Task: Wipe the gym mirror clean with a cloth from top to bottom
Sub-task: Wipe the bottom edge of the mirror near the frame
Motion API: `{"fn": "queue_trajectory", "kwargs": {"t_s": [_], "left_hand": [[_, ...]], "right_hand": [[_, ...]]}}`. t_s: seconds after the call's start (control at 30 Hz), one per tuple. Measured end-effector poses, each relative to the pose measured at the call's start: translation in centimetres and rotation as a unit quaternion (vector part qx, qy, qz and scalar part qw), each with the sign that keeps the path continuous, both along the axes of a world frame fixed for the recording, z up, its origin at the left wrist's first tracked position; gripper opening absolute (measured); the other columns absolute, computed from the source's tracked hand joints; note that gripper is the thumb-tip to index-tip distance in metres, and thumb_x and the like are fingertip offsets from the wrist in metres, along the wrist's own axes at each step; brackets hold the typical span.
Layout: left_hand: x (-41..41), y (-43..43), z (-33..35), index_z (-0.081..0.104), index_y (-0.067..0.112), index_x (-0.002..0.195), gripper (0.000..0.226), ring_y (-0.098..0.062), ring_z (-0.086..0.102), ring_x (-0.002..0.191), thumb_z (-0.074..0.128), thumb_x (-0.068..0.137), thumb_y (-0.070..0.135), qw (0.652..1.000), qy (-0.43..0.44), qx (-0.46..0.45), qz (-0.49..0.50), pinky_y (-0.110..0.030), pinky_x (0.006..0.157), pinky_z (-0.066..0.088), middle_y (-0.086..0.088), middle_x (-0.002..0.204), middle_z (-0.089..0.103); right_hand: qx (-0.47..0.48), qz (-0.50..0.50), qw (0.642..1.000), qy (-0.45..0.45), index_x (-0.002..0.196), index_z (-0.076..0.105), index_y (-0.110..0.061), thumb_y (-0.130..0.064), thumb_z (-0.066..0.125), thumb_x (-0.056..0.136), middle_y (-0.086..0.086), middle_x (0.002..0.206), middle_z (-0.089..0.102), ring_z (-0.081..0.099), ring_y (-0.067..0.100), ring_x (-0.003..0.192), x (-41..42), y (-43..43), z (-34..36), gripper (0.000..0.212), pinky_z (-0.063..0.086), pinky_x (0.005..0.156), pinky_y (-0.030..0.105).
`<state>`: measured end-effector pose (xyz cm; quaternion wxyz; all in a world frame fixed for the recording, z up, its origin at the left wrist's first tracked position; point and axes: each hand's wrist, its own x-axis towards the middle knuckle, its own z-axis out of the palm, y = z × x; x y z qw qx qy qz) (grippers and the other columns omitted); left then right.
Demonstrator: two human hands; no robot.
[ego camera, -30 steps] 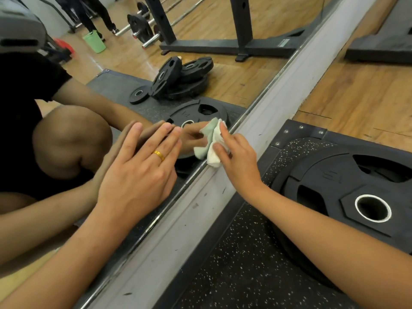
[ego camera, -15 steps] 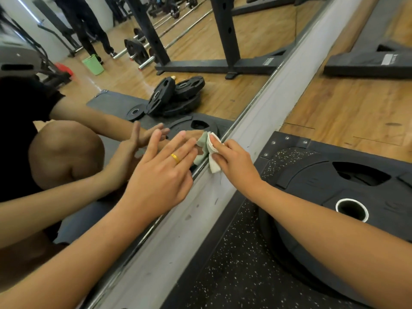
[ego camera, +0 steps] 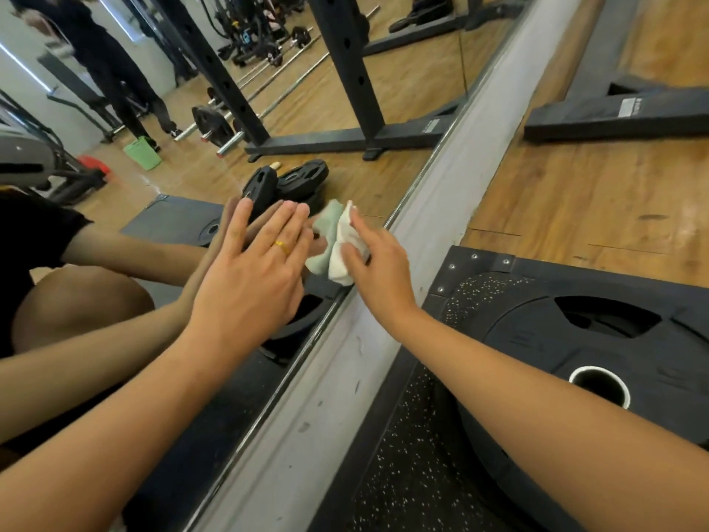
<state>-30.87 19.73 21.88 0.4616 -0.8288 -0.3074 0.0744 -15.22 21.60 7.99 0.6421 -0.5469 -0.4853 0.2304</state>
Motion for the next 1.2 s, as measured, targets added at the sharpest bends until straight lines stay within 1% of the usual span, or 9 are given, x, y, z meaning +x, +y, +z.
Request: {"fn": "queue_trajectory", "kwargs": {"t_s": [0.27,0.4,0.5,0.6,0.7,0.87,1.0,1.1,1.2], "left_hand": [[-0.2,-0.1,-0.1,0.047,0.006,0.152,0.061,-0.030,0.022,0.156,0.035,0.098,0.032,1.000,-0.004,0.004,-0.008,-0.057,0.126,0.000,-0.016,0.166,0.029],[-0.2,0.0,-0.1,0.045,0.008,0.153,0.060,-0.027,0.020,0.157,0.037,0.100,0.033,1.000,-0.016,0.007,-0.011,-0.056,0.127,0.003,-0.013,0.167,0.026],[-0.2,-0.1,-0.1,0.044,0.009,0.154,0.059,-0.026,0.020,0.157,0.038,0.101,0.032,1.000,-0.019,0.004,-0.013,-0.056,0.127,0.006,-0.012,0.167,0.025],[0.1,-0.2,0.0,0.047,0.009,0.152,0.058,-0.027,0.024,0.155,0.042,0.099,0.031,1.000,-0.020,0.006,-0.020,-0.056,0.127,0.007,-0.012,0.166,0.029],[-0.1,-0.1,0.2,0.051,0.008,0.150,0.058,-0.027,0.027,0.154,0.045,0.096,0.030,1.000,-0.022,-0.004,-0.021,-0.056,0.126,0.008,-0.013,0.165,0.032],[0.1,-0.2,0.0,0.050,0.007,0.150,0.060,-0.028,0.026,0.155,0.044,0.095,0.030,1.000,-0.022,-0.005,-0.014,-0.061,0.125,0.011,-0.014,0.165,0.031],[0.6,-0.7,0.2,0.049,0.006,0.150,0.061,-0.028,0.023,0.156,0.046,0.094,0.029,1.000,-0.017,-0.013,-0.005,-0.061,0.126,0.008,-0.014,0.166,0.027],[0.8,-0.8,0.4,0.051,0.005,0.149,0.061,-0.027,0.022,0.156,0.047,0.093,0.029,1.000,-0.015,-0.016,0.001,-0.062,0.125,0.010,-0.014,0.166,0.028],[0.9,-0.8,0.4,0.051,0.005,0.149,0.061,-0.027,0.023,0.156,0.046,0.093,0.030,1.000,-0.020,-0.020,0.007,-0.063,0.124,0.011,-0.014,0.166,0.029]], "right_hand": [[-0.116,-0.010,0.992,-0.050,0.161,0.035,-0.025,-0.027,0.045,0.109,0.006,0.104,0.051,0.049,0.016,0.093,0.5,0.4,-2.8,0.053,0.029,0.073,0.020],[-0.036,0.021,0.999,-0.015,0.157,0.041,-0.025,-0.024,0.053,0.107,0.000,0.102,0.048,0.045,0.006,0.088,1.0,0.1,-1.1,0.051,0.036,0.075,0.013],[0.004,0.063,0.996,-0.061,0.158,0.041,-0.026,-0.022,0.056,0.106,-0.004,0.100,0.044,0.043,0.004,0.086,0.5,-0.4,-1.1,0.054,0.040,0.077,0.012],[-0.040,0.054,0.992,-0.104,0.158,0.041,-0.025,-0.019,0.056,0.105,0.000,0.099,0.044,0.048,0.013,0.086,1.0,-0.3,-3.1,0.055,0.039,0.075,0.024],[-0.120,0.048,0.991,-0.038,0.159,0.039,-0.023,-0.025,0.049,0.107,0.003,0.102,0.048,0.049,0.014,0.087,1.6,-0.1,-3.5,0.053,0.035,0.074,0.022],[-0.030,0.078,0.996,-0.016,0.156,0.044,-0.023,-0.022,0.057,0.105,-0.003,0.102,0.044,0.045,0.007,0.087,0.6,-0.7,-0.9,0.053,0.036,0.075,0.015],[-0.079,0.112,0.988,-0.070,0.160,0.037,-0.029,-0.019,0.055,0.106,0.000,0.106,0.045,0.052,0.017,0.097,1.2,-1.7,-1.3,0.058,0.045,0.088,0.028],[-0.172,0.122,0.970,-0.117,0.159,0.039,-0.029,-0.020,0.052,0.107,0.006,0.111,0.048,0.053,0.028,0.108,3.2,-1.8,-2.7,0.054,0.037,0.084,0.031],[-0.158,0.136,0.972,-0.106,0.158,0.041,-0.031,-0.023,0.053,0.107,-0.003,0.097,0.043,0.048,0.021,0.096,4.6,-2.5,-2.7,0.053,0.024,0.072,0.025]]}}
